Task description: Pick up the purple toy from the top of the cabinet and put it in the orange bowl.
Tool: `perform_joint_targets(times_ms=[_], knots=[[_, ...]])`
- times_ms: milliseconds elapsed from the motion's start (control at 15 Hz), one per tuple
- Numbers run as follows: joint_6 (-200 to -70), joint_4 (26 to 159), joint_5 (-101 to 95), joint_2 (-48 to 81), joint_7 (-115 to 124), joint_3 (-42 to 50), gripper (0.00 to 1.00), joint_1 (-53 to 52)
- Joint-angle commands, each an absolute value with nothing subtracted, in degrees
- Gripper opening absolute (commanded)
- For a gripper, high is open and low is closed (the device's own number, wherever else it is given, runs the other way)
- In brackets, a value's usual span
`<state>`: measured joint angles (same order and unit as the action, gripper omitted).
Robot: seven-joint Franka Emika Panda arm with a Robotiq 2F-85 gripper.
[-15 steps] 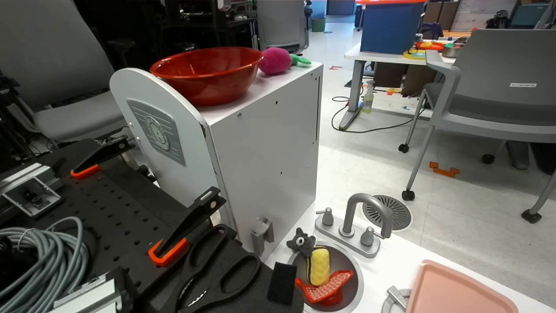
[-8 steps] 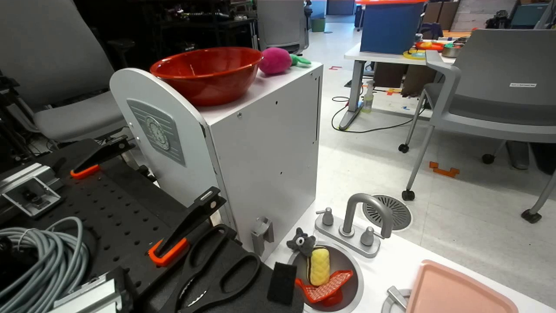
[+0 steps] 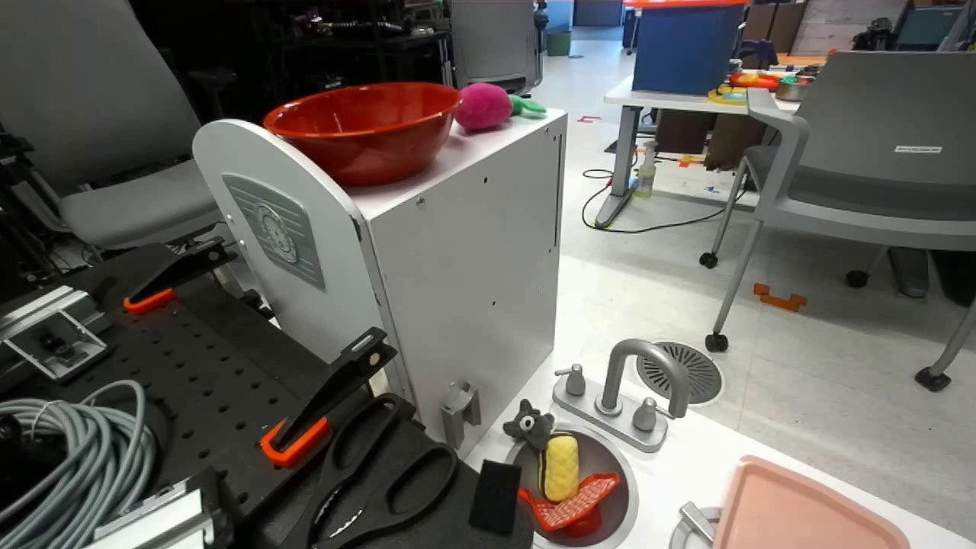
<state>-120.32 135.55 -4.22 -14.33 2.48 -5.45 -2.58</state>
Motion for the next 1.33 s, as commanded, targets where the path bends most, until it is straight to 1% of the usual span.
perform_joint_targets(times_ms=[0,600,933,1267], knots=[[-119.51,137.15,-5.63,-17.07,5.62,-6.02,1.00,-2.74],[-118.75,135.49,-12.54,-14.78,3.85,-4.59,1.00,-0.40],[-119.94,133.40,-13.86,-12.95,0.77,-0.50,1.00,2.60],[-119.73,128.78,-12.52,-7.60,-3.99,2.34,1.00,3.30]])
